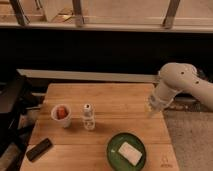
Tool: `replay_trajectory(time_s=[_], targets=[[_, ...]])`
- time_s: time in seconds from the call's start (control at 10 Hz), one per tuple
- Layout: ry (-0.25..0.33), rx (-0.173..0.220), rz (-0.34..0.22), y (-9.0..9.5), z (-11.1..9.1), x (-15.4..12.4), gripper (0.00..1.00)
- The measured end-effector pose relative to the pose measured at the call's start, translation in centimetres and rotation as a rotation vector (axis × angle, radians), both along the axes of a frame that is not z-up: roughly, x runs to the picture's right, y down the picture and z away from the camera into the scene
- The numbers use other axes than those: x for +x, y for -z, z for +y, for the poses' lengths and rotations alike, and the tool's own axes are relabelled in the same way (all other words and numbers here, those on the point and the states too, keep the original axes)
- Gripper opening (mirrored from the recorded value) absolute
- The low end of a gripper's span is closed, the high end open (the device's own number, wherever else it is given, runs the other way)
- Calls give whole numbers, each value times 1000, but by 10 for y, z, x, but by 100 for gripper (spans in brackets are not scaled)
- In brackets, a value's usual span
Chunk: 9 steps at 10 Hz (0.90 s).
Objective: Knock the bottle over
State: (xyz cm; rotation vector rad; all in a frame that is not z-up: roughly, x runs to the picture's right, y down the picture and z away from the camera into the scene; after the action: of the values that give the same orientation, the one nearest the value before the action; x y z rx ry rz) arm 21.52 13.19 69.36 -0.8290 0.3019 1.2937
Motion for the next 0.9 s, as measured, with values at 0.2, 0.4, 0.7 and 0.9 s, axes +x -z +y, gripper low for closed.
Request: replay_trajectory(time_s=[0.2,0.4,0.7,0.9], targets=[[12,-24,-24,-6,7,-16,0],[-5,-39,-104,-15,6,-59,0],[-63,-65,-250,-25,0,-125,0],[-78,-82,-345,-21,-2,-162,0]])
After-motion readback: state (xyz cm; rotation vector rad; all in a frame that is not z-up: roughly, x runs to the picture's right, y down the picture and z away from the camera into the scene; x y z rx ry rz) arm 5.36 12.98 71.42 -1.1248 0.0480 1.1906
